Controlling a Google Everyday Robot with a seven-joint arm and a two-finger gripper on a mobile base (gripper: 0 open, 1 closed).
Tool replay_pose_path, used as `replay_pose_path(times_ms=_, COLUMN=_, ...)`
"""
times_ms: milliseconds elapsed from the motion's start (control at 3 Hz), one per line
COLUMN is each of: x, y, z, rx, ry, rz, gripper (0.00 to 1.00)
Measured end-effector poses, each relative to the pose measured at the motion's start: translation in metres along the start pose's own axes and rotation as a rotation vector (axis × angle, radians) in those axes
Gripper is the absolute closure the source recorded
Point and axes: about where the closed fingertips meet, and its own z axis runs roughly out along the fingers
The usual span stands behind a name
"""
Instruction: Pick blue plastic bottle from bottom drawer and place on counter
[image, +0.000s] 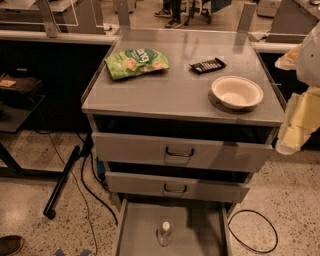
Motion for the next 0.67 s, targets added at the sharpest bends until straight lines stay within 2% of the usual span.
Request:
replay_pose_path(times_ms=333, x=0.0, y=0.0, z=0.0, rx=0.0, ry=0.0, rz=0.0, gripper=0.0)
replay_pose_path(times_ms=667, x=0.0076, y=0.0042, z=0.0075, rx=-0.004, ry=-0.02, rz=0.028, gripper=0.0)
